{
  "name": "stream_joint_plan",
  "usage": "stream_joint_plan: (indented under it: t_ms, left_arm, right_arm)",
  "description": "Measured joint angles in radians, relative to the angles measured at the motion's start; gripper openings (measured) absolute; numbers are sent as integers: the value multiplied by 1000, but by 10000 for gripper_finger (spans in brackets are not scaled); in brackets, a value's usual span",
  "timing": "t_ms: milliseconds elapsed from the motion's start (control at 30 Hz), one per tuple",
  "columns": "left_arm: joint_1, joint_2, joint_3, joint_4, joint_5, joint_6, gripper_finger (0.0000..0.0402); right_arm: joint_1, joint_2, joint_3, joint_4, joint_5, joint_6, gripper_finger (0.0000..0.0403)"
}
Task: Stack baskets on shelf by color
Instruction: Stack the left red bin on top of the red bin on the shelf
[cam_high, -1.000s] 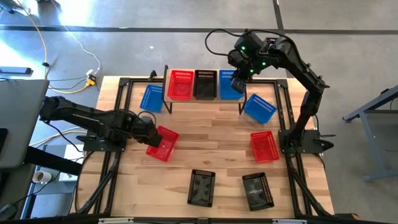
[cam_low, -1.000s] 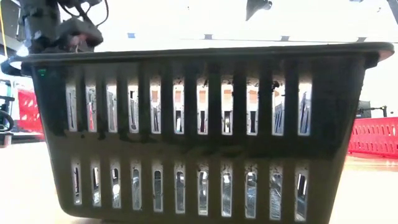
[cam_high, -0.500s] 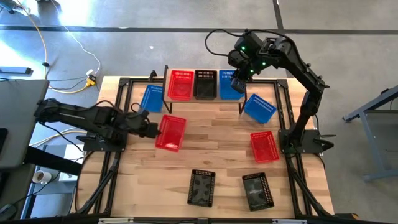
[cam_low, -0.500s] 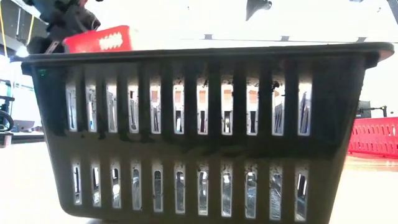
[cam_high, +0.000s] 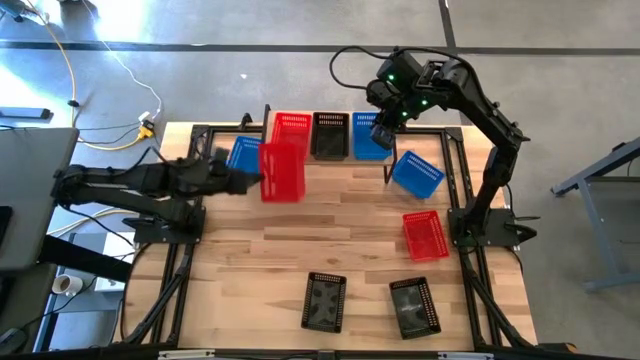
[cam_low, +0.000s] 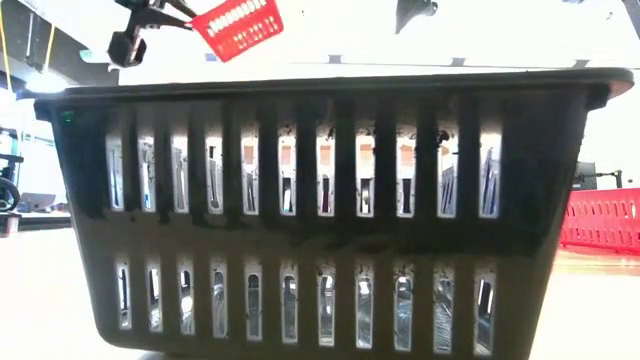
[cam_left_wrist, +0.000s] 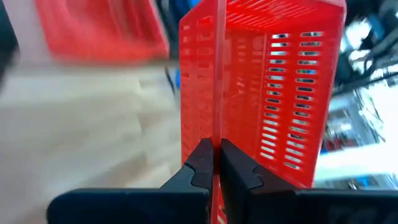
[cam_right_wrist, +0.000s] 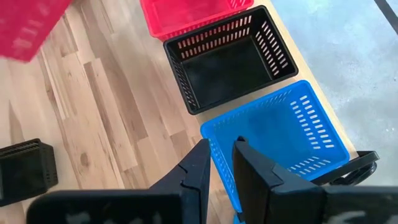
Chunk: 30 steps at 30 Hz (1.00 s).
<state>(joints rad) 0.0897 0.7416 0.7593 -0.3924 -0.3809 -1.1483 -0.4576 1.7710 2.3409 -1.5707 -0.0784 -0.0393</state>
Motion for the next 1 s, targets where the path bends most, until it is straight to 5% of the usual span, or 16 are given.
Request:
stream_joint_plan:
  t_ms: [300, 567, 1000]
  left_arm:
    - [234, 22, 132, -3, 19, 255, 0]
    - [469, 155, 238, -20, 254, 377, 0]
    - [716, 381, 432, -261, 480, 478, 0]
  right_arm:
    - [0, 0, 0, 0, 3, 40, 55]
    - [0, 0, 0, 0, 4, 67, 55]
    - [0, 0, 0, 1, 4, 69, 55]
